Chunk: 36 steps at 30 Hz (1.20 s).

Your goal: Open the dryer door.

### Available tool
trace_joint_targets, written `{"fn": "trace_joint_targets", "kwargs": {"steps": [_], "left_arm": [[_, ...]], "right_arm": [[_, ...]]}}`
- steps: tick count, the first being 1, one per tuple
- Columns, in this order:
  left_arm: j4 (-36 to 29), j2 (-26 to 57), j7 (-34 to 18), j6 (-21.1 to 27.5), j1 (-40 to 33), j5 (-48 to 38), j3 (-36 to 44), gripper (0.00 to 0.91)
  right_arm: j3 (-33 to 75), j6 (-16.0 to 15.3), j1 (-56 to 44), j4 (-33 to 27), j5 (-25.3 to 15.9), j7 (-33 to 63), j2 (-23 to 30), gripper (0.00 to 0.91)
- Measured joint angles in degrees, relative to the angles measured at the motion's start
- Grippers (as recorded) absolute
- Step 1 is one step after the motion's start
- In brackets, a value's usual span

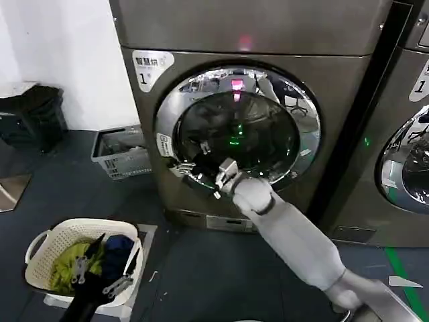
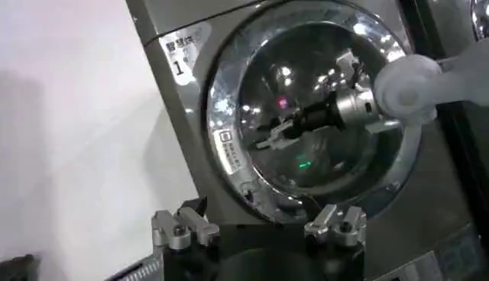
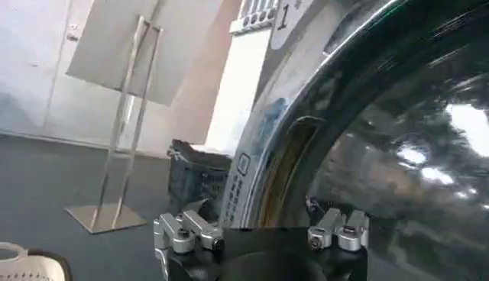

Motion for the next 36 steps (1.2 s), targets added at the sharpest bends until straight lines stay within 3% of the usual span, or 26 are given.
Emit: {"fn": "trace_joint_targets", "kwargs": {"steps": [21, 29, 36], "left_arm": [[0.2, -0.4, 0.0, -0.4, 0.3, 0.1, 0.1, 0.907], [0.4, -0.2, -0.1, -0.3, 0.0, 0.0, 0.0, 0.907], [0.4, 0.0, -0.1, 0.2, -0.5, -0.1, -0.3, 0.907]], "right_arm": [[-1.7, 3.2, 2.4, -4.5, 1.0, -11.4, 1.2, 0.907], [-1.8, 4.4, 2.2, -3.1, 3.1, -17.6, -0.1, 0.907], [-1.9, 4.4, 1.5, -0.3, 7.3, -23.2, -2.8, 0.907]]}}
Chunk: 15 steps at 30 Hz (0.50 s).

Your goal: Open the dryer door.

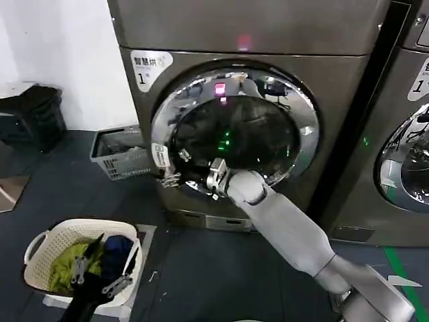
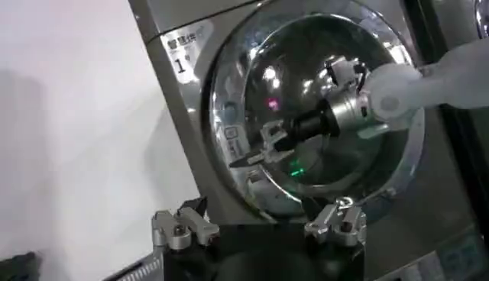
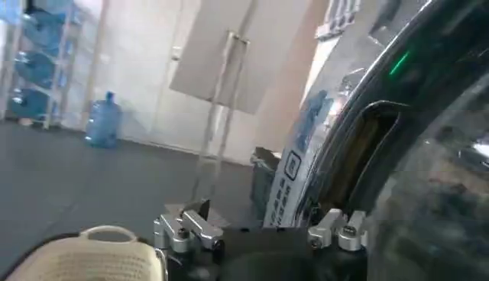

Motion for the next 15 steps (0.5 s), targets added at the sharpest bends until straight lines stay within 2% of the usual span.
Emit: {"fn": "trace_joint_targets", "kwargs": {"steps": [6, 15], "left_arm": [[0.7, 0.7, -0.1, 0.8, -1.1, -1.3, -0.7, 0.907], [3.5, 4.9, -1.2, 5.8, -4.8, -9.2, -3.5, 0.907]], "right_arm": [[0.4, 0.4, -0.8, 2.7, 2.7, -5.2, -2.8, 0.907], [1.4, 1.8, -1.5, 6.4, 7.6, -14.4, -6.8, 0.907]]}}
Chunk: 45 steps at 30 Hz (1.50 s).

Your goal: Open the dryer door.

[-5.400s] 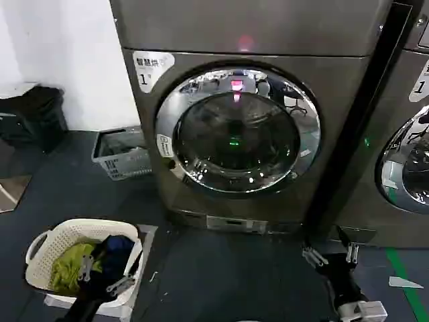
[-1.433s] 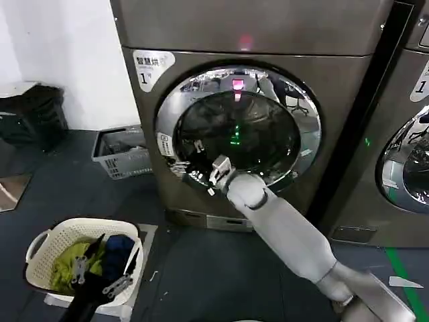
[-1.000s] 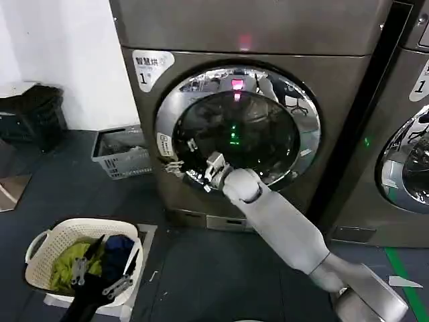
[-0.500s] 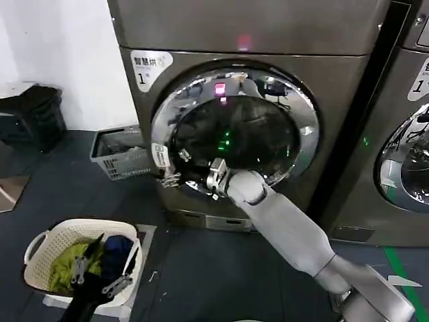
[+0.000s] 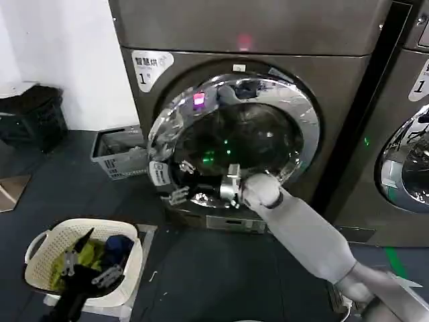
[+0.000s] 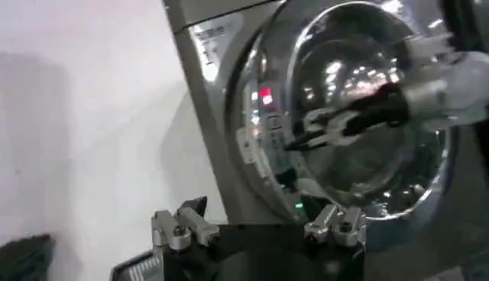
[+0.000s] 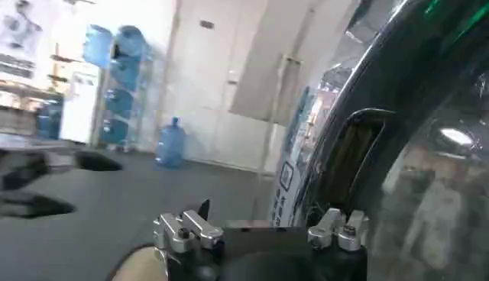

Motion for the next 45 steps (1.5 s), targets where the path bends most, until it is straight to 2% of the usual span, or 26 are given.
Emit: {"fn": "trace_joint_targets", "kwargs": {"steps": [10, 21, 31, 39, 45], "left_arm": [[4.2, 8.4, 0.6, 4.1, -6.9, -6.8, -1.8, 0.907], [11.1, 19.1, 0.8, 5.5, -15.7, -11.1, 0.0, 0.907], [16.3, 23.7, 1.2, 5.9, -23.0, -11.1, 6.1, 0.907], [20.3, 25.7, 1.9, 6.7, -29.3, -10.8, 12.6, 0.907], [23.5, 27.6, 2.6, 7.0, -34.9, -11.1, 17.2, 0.907]], "right_arm": [[0.9, 0.0, -1.1, 3.9, 3.5, -8.2, -3.6, 0.907], [-0.1, 0.7, -1.3, 7.1, 7.9, -15.5, -7.2, 0.907], [0.9, 1.8, -2.2, 7.5, 10.9, -26.0, -9.3, 0.907], [2.0, 2.6, -2.2, 7.2, 11.3, -33.4, -10.6, 0.907], [4.3, 1.0, -3.5, 7.6, 11.1, -33.9, -12.4, 0.907]]}}
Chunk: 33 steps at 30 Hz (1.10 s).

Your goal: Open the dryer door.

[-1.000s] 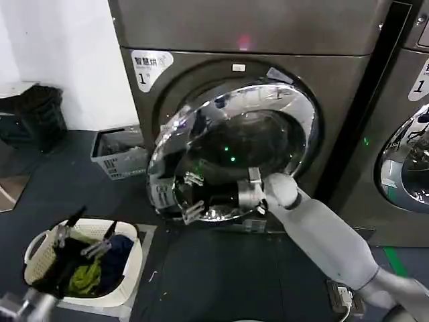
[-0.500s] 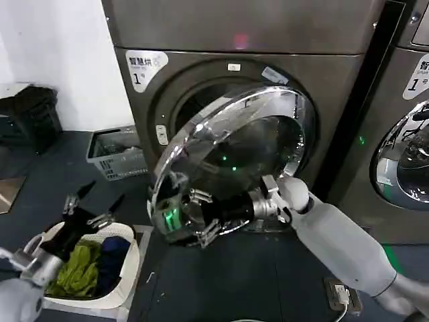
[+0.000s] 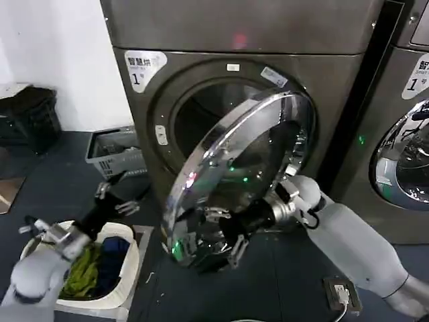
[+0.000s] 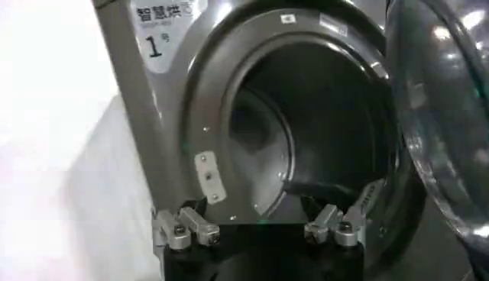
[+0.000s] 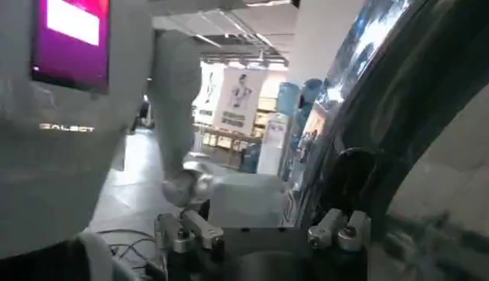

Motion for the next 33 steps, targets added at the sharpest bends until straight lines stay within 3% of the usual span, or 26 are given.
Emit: {"fn": "trace_joint_targets", "kwargs": {"steps": [9, 21, 28, 33], "left_arm": [[4.2, 0.5, 1.8, 0.1, -8.6, -0.1, 7.8, 0.907], [3.9, -0.3, 3.2, -0.5, -14.2, -0.3, 18.4, 0.907], [3.2, -0.1, 3.9, -1.6, -16.1, -1.1, 22.5, 0.907], [3.2, -0.9, 4.0, -2.3, -17.8, -1.5, 25.8, 0.907]], "right_arm": [[5.5, 0.0, -1.7, -2.0, 1.1, 0.2, -3.2, 0.907], [16.7, 0.3, -9.9, -0.4, 1.3, 0.3, -11.4, 0.907], [36.0, 1.7, -29.9, 5.0, 3.7, 0.3, -19.3, 0.907], [55.0, 1.9, -47.7, 9.6, 5.0, 0.4, -20.4, 0.907]]}}
